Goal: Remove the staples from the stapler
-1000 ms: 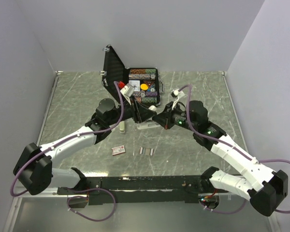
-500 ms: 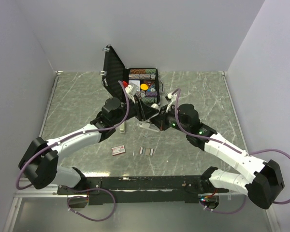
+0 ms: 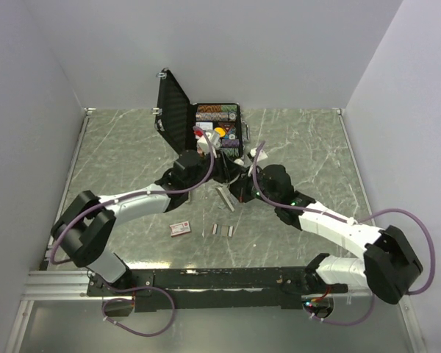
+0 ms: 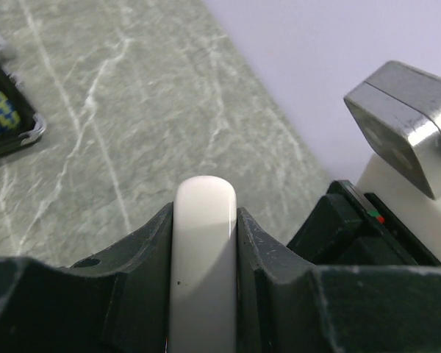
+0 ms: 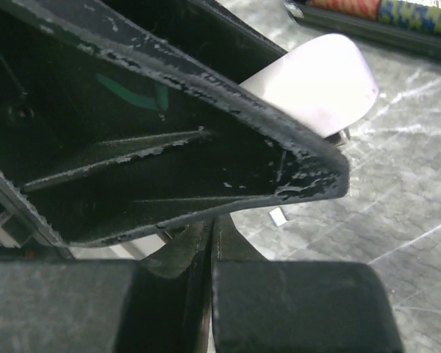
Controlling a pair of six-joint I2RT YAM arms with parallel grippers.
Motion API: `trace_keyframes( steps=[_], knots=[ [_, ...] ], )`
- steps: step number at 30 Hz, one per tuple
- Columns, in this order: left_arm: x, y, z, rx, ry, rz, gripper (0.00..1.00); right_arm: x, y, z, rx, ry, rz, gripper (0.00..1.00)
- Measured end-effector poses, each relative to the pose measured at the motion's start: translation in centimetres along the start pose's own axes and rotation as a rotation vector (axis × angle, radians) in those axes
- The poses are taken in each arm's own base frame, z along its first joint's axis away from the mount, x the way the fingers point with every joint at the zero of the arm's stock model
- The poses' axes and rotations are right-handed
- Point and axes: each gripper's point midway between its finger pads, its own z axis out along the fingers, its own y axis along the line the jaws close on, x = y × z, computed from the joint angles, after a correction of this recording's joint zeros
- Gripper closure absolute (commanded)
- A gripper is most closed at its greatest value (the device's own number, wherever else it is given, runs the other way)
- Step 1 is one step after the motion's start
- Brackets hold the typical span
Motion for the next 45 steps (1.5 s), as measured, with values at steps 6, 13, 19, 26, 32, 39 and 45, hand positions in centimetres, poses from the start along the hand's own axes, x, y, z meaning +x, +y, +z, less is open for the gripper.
trace_keyframes(
  steps=[6, 13, 19, 26, 32, 39, 45],
  knots=[
    [3.0, 3.4, 1.3, -0.106, 0.041, 0.010, 0.99, 3.0, -2.0, 1.6, 0.027, 0.037, 0.041, 1.00],
    [4.0, 6.0, 2.2, -0.233, 0.017, 0.068, 0.99, 4.5, -3.0, 2.8, -0.011, 0.044, 0.121, 1.00],
    [3.8, 6.9, 3.0, -0.279, -0.003, 0.091, 0.99, 4.1, -4.0, 3.2, -0.024, 0.010, 0.176, 1.00],
    [5.0, 8.6, 3.6, -0.333, 0.013, 0.106, 0.99, 4.5, -4.8, 4.2, -0.042, -0.003, 0.239, 1.00],
    [5.4, 9.1, 3.9, -0.350, 0.029, 0.113, 0.99, 4.8, -5.2, 4.4, -0.040, -0.001, 0.269, 1.00],
    [5.3, 9.0, 4.0, -0.349, 0.031, 0.125, 0.99, 4.6, -5.2, 4.2, -0.038, -0.009, 0.267, 1.00],
    [3.7, 7.6, 3.5, -0.329, 0.008, 0.125, 0.99, 3.2, -4.2, 2.3, -0.036, -0.016, 0.223, 1.00]
  ],
)
